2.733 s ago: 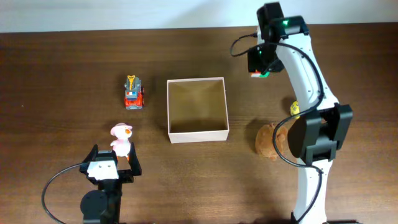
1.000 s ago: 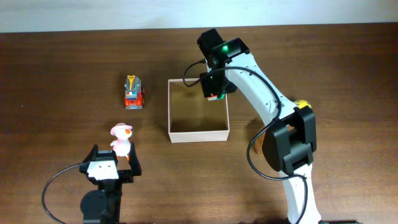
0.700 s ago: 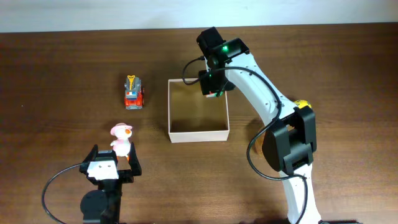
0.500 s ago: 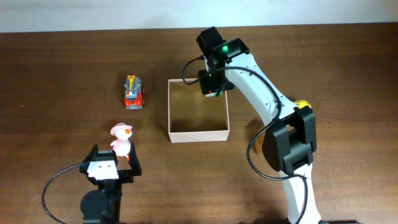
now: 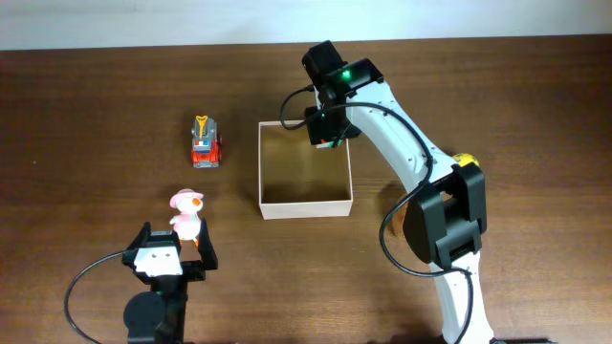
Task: Pack container
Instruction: 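Lower the held cube into the white box, then adjust the cube inside the box and open the right gripper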
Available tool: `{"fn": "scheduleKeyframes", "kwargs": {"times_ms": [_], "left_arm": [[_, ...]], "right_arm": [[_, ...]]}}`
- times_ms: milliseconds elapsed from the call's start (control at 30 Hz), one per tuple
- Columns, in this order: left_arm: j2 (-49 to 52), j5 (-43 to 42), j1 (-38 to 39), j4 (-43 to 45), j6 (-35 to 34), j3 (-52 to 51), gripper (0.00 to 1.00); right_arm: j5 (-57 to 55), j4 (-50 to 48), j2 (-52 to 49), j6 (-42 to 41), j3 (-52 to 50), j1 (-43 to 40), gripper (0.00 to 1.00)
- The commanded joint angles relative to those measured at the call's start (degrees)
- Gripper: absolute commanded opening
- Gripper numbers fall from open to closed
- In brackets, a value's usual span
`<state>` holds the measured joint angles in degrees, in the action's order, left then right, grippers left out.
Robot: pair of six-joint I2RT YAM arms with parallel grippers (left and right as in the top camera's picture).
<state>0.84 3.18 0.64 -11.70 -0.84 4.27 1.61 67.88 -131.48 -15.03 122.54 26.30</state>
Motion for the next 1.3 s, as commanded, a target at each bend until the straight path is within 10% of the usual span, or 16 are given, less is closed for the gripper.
{"fn": "scheduleKeyframes", "kwargs": {"times_ms": [0,1267], "left_arm": [[-0.55,-0.85,-0.33,0.15,1.11,-0.72,0.99],[-0.55,-0.85,-0.33,0.15,1.11,-0.72,0.99]], "right_arm": [[0.33,0.24,-0.2,-0.55,-0.42,0.48,0.52],[-1.4,-1.99,-0.2,-1.64,-3.13,0.31,0.62]]}}
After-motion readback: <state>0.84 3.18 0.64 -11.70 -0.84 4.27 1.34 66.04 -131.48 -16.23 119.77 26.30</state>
